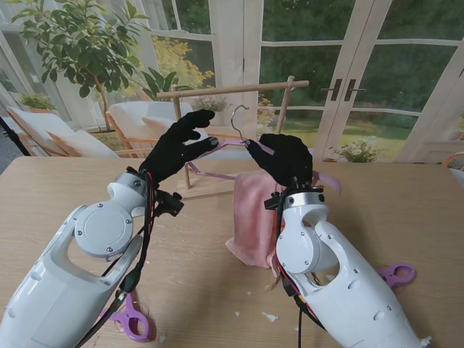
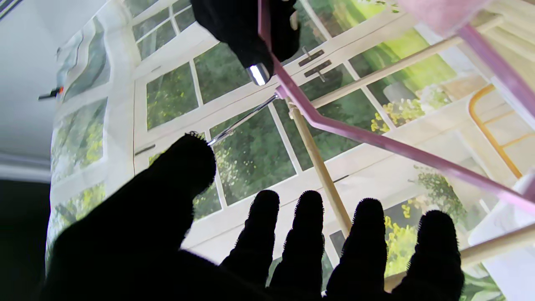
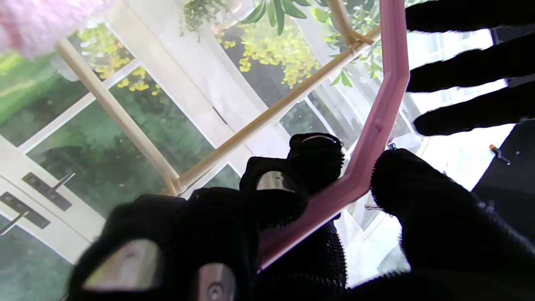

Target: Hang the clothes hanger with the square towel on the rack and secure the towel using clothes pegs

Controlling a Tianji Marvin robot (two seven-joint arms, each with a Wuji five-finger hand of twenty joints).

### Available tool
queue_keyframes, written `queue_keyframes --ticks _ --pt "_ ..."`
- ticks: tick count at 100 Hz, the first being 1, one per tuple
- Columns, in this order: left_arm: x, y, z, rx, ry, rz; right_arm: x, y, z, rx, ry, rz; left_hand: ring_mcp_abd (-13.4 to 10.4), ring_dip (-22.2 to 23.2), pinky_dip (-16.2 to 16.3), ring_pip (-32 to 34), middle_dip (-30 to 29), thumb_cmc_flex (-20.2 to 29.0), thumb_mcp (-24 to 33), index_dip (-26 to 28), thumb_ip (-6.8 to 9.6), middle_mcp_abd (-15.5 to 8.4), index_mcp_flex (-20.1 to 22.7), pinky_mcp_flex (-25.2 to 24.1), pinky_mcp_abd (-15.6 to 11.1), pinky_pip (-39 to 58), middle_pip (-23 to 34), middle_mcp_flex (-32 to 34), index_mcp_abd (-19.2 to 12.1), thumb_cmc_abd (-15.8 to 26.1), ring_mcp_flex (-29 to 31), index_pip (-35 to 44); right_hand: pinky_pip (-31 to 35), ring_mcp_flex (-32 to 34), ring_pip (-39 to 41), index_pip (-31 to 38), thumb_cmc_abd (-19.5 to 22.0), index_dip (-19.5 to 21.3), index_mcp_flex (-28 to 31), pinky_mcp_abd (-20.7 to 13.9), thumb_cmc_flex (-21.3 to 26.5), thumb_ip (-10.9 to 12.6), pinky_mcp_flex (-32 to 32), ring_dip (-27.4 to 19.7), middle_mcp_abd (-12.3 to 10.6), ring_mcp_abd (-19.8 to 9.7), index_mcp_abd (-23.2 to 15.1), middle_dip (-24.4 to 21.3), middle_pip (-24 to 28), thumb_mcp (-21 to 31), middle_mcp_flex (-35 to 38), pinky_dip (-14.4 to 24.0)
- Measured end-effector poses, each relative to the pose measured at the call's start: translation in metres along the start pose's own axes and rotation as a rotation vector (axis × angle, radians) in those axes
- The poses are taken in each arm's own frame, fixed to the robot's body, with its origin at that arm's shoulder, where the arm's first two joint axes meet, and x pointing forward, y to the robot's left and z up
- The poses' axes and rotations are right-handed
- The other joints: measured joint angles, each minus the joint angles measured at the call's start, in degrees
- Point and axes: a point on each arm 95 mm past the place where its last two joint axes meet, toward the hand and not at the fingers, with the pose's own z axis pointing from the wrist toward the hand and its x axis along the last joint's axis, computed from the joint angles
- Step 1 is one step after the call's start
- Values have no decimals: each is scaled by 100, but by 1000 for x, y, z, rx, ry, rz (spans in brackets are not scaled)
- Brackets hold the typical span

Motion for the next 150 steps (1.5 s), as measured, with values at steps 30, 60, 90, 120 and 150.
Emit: queue_keyframes --ticks 30,60,90,120,150 --pt "-18 4 -27 -103 -42 74 -10 7 5 -37 -69 -6 334 982 532 1937 1013 116 346 690 0 -2 652 44 79 3903 946 796 62 -201 531 905 1 0 0 2 0 0 0 0 7 0 0 24 0 0 0 0 0 -1 0 1" --pt "-43 28 -32 -213 -60 169 0 15 7 -57 -58 10 652 1692 440 3683 1717 572 695 685 -1 5 809 1101 332 5615 1796 1736 -550 -261 1690 880 1 1 0 5 0 0 0 0 12 0 0 26 0 1 0 0 0 -2 1 1" --pt "-57 44 -31 -241 -156 227 14 17 8 -70 -48 21 726 1689 510 3823 1818 734 695 1056 -227 37 1421 1439 466 5674 2065 2199 -107 -401 1998 1633 1 1 0 8 0 0 0 0 75 0 0 27 0 1 0 0 0 -62 1 1" --pt "-69 49 -23 -224 -253 220 24 17 8 -64 -32 36 723 1630 423 3789 1816 745 871 220 -276 50 1437 1080 461 5673 2016 1779 32 -399 1733 445 1 1 0 8 0 0 0 0 86 0 0 27 0 1 0 1 1 -70 1 1" --pt "-72 53 -10 -207 -318 120 32 14 8 -52 -12 51 685 1630 272 3668 1756 753 871 -432 -276 51 1146 674 368 5655 1879 1341 -16 -398 1265 -325 0 0 0 8 0 0 0 0 88 0 0 28 0 1 0 1 0 -71 1 1"
